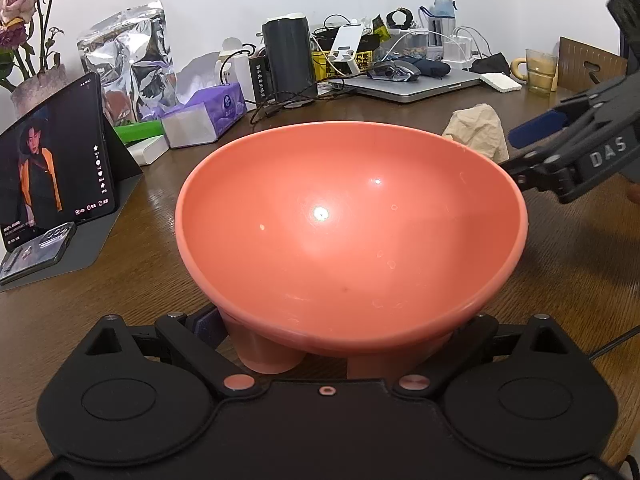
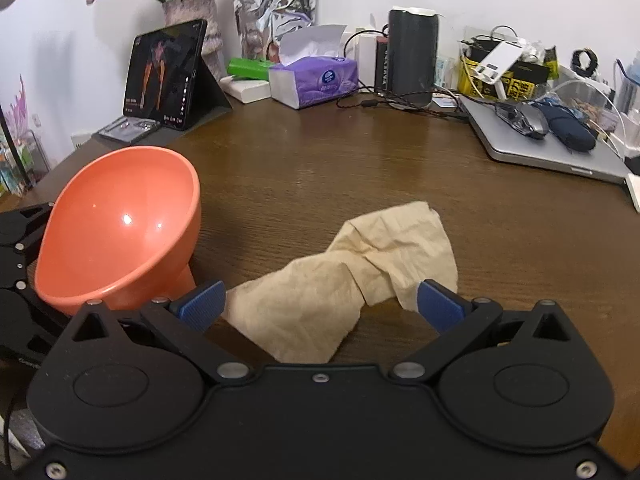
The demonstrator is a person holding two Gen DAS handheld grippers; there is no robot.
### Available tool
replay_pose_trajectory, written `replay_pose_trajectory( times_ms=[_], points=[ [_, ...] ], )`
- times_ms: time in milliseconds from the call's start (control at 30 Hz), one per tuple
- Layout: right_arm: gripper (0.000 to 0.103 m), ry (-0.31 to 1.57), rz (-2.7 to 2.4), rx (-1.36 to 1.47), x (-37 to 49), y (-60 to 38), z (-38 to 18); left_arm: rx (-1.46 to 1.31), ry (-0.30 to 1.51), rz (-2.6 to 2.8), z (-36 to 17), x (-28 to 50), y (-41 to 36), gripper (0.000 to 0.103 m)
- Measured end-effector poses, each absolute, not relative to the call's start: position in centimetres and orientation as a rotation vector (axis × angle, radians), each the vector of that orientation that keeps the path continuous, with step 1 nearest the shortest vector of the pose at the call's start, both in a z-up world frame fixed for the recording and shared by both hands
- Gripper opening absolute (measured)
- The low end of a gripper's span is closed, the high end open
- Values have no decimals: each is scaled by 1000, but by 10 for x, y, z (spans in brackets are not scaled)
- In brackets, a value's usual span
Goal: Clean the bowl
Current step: 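Move the right tool down over the beige paper towel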
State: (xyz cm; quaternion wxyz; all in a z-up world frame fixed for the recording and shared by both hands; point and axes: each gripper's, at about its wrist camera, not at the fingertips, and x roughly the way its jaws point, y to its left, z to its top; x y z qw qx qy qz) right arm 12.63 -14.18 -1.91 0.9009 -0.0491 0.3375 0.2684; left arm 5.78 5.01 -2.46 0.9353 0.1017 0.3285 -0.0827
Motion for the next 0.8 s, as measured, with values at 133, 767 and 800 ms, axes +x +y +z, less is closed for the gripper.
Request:
replay_pose_trajectory(
  times_ms=[133, 767, 800],
  points=[
    [103, 710, 553, -118, 135, -134, -19, 201, 673, -173, -25, 58, 52, 95],
    [103, 749, 525, -110, 158, -132, -31, 194, 690, -168, -26, 62, 55, 95],
    [103, 750, 522, -109, 159, -132, -32, 194, 691, -169, -26, 62, 56, 95]
  ],
)
